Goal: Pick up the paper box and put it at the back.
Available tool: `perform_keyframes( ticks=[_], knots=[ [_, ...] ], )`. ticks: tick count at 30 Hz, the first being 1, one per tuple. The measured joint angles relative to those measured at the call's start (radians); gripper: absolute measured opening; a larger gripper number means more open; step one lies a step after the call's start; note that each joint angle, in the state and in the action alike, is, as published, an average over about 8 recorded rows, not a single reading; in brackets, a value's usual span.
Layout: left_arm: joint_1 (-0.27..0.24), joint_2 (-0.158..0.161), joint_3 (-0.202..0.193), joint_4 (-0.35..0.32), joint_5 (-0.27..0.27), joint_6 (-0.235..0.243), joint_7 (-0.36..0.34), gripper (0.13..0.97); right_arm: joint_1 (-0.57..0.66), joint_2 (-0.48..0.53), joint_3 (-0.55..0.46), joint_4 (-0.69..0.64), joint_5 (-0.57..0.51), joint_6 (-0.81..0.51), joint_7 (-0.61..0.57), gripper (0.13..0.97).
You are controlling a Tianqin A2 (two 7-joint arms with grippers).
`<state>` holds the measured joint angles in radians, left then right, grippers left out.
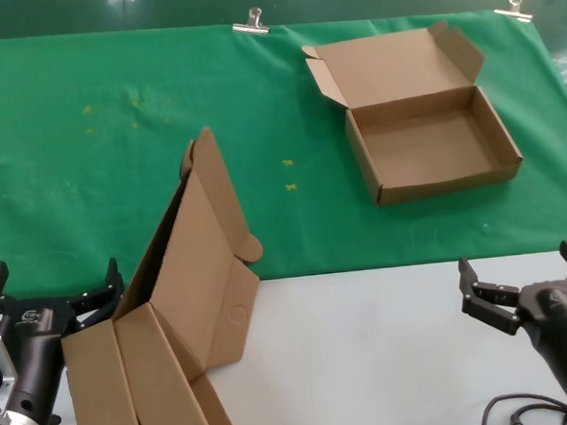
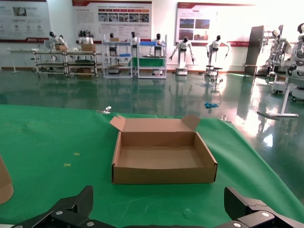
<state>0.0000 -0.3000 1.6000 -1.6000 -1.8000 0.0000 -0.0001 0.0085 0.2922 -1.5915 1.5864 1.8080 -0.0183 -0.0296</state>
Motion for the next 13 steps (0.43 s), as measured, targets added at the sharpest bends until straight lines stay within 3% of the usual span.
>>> perform_keyframes(
  ticks=[13],
  knots=[
    [0.0,0.0,0.0,0.0,0.0,0.0,0.0,0.966,0.0,0.0,0.0,0.001,0.0,0.001,0.001,0.966]
  ],
)
